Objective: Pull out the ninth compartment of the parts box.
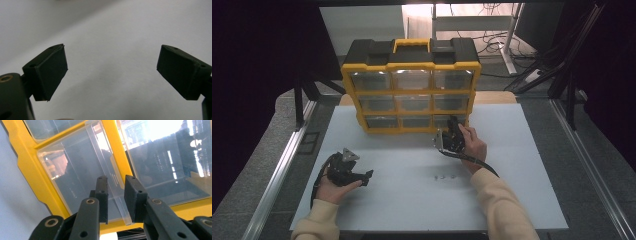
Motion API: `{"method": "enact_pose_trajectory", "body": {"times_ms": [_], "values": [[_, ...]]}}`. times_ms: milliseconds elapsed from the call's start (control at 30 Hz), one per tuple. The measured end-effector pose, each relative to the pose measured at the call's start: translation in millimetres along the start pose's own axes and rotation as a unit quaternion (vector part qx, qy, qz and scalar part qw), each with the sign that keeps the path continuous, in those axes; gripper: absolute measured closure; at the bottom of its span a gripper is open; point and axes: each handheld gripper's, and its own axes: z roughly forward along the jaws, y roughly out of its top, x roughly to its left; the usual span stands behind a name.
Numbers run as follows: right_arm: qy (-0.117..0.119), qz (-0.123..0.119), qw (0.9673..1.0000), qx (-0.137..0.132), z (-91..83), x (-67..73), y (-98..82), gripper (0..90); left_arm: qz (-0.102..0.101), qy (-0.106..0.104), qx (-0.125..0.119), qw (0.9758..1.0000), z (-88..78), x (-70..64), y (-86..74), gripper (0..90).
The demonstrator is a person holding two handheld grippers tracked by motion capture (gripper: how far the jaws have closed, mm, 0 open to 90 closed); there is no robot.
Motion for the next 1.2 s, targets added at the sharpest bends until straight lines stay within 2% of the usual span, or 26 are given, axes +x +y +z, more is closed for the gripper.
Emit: {"method": "enact_pose_trajectory", "body": {"times_ms": [667, 700, 800, 933, 967, 1133, 1200], "values": [[-0.002, 0.005, 1.0000, 0.003, -11.5, 1.5, 0.1, 73.1, 0.003, 0.001, -0.002, 1.0000, -1.3, -0.5, -0.1, 10.1], [-0.001, -0.001, 1.0000, 0.005, -12.5, 0.9, 0.0, 73.1, 0.003, 0.000, -0.002, 1.0000, -1.5, -0.6, -0.1, 10.1], [0.000, 0.010, 0.9999, 0.004, -14.2, 2.1, 0.6, 73.2, 0.004, 0.001, -0.003, 1.0000, -1.9, -1.1, 0.2, 10.1], [0.002, 0.003, 1.0000, 0.005, -15.9, 0.9, 0.1, 73.2, 0.005, 0.002, -0.003, 1.0000, -1.9, -1.4, 0.3, 10.1], [0.001, 0.009, 1.0000, 0.004, -15.9, 1.8, 0.3, 73.2, 0.005, 0.002, -0.003, 1.0000, -1.9, -1.4, 0.3, 10.1], [-0.003, 0.010, 0.9999, 0.002, -16.5, 2.4, 0.5, 73.3, 0.004, 0.002, -0.003, 1.0000, -2.3, -1.1, 0.2, 10.1], [0.001, 0.003, 1.0000, 0.005, -17.4, 1.5, 0.5, 73.3, 0.005, 0.002, -0.003, 1.0000, -2.4, -1.4, 0.3, 10.1]]}}
